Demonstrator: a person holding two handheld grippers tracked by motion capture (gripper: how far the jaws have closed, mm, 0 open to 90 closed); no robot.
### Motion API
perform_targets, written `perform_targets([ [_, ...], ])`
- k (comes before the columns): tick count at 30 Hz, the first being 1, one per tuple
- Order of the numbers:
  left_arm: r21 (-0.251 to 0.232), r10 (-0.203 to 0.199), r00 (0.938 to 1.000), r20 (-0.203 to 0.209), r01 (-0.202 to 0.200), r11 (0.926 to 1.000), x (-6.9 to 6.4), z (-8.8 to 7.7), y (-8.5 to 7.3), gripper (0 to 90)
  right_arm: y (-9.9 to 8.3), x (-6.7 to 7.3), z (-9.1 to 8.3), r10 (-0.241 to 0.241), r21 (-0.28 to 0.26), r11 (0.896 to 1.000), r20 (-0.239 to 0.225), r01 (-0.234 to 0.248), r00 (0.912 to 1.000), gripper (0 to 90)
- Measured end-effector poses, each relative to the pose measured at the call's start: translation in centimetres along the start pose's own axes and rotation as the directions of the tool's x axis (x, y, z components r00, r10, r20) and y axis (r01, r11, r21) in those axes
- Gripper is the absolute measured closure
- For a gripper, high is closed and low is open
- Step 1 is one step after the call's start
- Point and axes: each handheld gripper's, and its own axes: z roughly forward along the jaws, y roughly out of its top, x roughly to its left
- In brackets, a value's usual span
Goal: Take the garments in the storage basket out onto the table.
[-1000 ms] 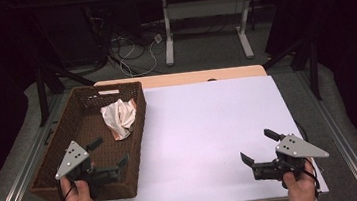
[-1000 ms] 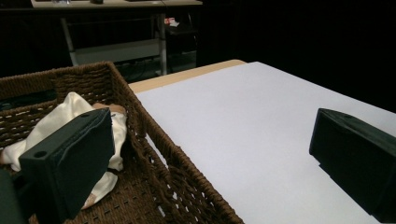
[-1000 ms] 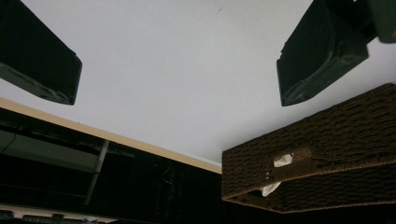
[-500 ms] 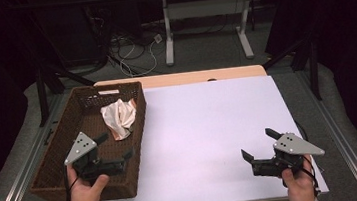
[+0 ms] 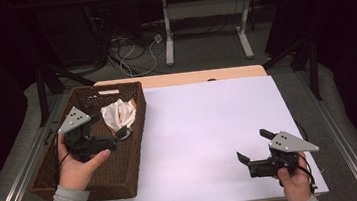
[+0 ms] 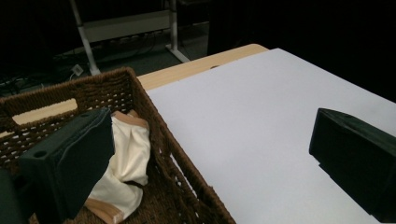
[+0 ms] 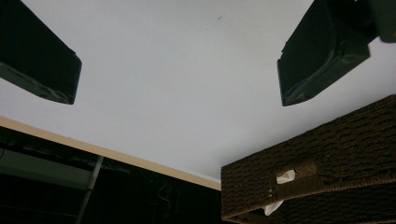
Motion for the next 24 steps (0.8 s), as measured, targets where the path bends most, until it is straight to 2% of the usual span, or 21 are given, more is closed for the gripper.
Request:
perform_targets([
  [7,0.020,-0.009,0.9998,-0.018,0.009,0.9998,1.3,1.1,1.5,0.2,0.0,-0.1,0.4,0.008,0.019,1.000,0.018,-0.009,0.9998,0.0],
  [10,0.033,-0.040,0.9987,-0.032,0.041,0.9986,2.0,1.6,1.9,0.2,-0.1,-0.2,0.6,0.006,0.039,0.999,0.012,-0.006,0.9999,0.0],
  [17,0.037,-0.093,0.9908,-0.098,0.097,0.9946,4.3,2.5,2.2,0.3,-0.3,0.1,0.6,-0.009,0.027,1.000,0.012,0.009,0.9999,0.0],
  [21,0.032,-0.117,0.9868,-0.112,0.122,0.9921,5.3,3.0,2.6,0.3,-0.3,0.1,0.3,-0.005,0.030,1.000,0.020,0.005,0.9998,0.0],
  [24,0.043,-0.122,0.9860,-0.113,0.128,0.9908,5.7,3.6,3.0,0.3,-0.3,0.0,0.1,0.001,0.015,1.000,0.028,-0.002,0.9996,0.0],
])
